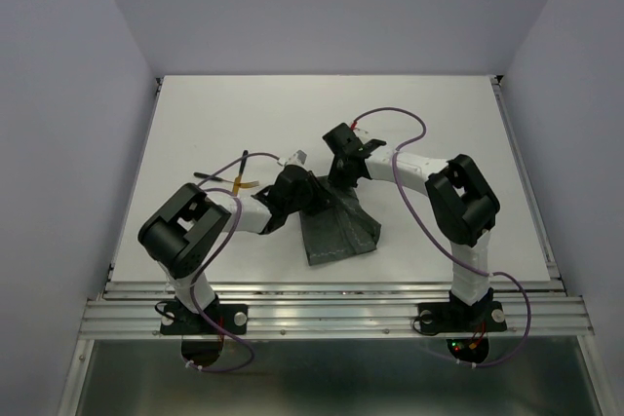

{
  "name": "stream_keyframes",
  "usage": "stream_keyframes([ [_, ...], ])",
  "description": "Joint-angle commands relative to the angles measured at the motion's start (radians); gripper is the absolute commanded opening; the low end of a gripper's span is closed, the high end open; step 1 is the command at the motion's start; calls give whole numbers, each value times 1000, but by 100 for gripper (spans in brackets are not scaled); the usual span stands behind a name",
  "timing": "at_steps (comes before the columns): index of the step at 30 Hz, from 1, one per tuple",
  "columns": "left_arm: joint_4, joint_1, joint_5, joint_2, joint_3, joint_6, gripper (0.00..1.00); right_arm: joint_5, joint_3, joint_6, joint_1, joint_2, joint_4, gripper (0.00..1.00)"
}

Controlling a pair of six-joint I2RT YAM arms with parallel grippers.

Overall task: Fold the napkin into a case and place the utensils inside
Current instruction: Fold the lower triangle-folded napkin at the center of the board.

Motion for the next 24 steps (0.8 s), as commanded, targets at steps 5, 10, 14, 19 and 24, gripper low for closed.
stream_keyframes([
  [5,150,10,27,30,41,3,0,-24,-12,-19,10,-12,-31,1],
  [10,173,10,24,33,38,0,0,-26,-4,-17,10,-6,-35,1],
  [14,180,10,21,56,52,2,0,-26,-3,-17,10,-6,-38,1],
  [19,179,13,18,113,75,12,0,-23,-10,-16,10,-24,-46,1],
  [24,179,14,4,124,64,18,0,-22,-15,-16,10,-62,-58,1],
])
